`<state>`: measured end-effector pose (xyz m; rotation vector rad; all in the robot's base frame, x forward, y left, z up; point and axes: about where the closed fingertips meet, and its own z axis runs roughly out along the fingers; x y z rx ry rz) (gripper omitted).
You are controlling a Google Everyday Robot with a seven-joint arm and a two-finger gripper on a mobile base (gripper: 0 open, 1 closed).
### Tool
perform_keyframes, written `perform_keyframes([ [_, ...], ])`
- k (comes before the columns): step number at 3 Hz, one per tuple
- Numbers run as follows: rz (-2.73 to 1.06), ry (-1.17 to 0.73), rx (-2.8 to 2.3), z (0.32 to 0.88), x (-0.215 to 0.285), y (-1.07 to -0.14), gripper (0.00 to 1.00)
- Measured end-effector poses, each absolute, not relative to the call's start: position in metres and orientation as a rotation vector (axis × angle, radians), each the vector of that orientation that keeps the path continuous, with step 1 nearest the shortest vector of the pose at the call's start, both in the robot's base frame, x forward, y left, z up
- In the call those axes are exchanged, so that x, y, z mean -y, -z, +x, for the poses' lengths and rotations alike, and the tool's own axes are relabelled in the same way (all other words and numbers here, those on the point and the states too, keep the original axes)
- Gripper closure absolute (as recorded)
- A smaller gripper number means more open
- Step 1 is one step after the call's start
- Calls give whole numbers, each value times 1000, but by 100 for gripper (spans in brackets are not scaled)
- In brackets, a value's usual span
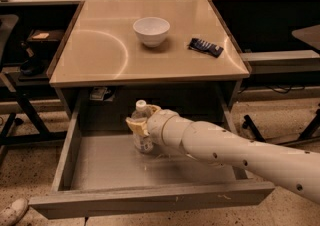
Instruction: Place blue plastic bottle into top drawer
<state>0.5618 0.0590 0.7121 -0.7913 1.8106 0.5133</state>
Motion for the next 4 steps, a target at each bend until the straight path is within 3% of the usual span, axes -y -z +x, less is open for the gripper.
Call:
perform_keyframes([
  [1, -791, -513, -1811, 562, -59, -712, 12],
  [2, -791, -513, -1811, 562, -59, -712, 0],
  [4, -783, -465, -1793, 556, -52, -742, 0],
])
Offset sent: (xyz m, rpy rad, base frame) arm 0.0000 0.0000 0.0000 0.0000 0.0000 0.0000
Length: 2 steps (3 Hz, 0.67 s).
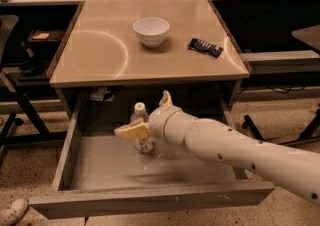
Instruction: Place blue plastic bottle into top drawer
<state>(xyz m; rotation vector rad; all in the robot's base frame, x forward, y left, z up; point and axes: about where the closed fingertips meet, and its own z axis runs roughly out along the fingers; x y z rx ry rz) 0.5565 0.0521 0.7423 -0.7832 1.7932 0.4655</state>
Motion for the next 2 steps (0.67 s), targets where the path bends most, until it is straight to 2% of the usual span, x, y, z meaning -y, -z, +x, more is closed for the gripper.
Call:
perform_keyframes([
  [2, -655, -234, -1838, 515, 17, -832, 0],
])
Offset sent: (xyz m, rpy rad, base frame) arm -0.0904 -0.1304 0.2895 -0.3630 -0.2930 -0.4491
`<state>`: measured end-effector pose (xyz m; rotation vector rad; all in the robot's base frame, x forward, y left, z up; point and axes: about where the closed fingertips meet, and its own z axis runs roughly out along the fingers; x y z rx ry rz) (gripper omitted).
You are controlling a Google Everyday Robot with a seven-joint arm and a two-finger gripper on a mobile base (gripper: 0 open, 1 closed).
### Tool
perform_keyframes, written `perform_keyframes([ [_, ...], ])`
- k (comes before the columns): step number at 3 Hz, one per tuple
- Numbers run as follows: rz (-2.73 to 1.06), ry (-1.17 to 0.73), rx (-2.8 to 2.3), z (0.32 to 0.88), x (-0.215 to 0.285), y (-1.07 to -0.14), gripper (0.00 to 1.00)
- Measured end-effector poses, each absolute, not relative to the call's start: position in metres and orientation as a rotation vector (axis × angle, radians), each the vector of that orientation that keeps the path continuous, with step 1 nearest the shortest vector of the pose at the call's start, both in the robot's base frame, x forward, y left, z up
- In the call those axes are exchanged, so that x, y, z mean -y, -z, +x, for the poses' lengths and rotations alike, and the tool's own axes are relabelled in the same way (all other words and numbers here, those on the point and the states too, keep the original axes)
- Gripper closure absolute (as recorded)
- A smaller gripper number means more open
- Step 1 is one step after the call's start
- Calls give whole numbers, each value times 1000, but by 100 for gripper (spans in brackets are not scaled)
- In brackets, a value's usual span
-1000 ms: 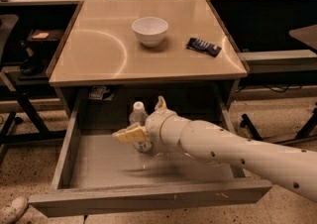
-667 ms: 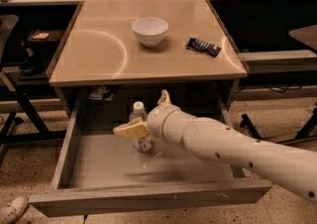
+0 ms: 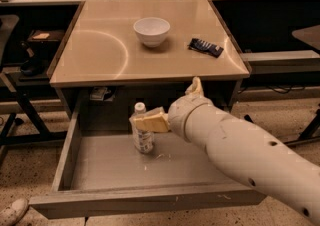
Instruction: Place blue plastic bottle into top drawer
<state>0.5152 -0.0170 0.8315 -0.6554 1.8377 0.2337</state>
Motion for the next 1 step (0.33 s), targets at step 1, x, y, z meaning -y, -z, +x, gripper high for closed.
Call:
perform_keyframes([
  [1, -668, -156, -1801, 509, 20, -864, 0],
])
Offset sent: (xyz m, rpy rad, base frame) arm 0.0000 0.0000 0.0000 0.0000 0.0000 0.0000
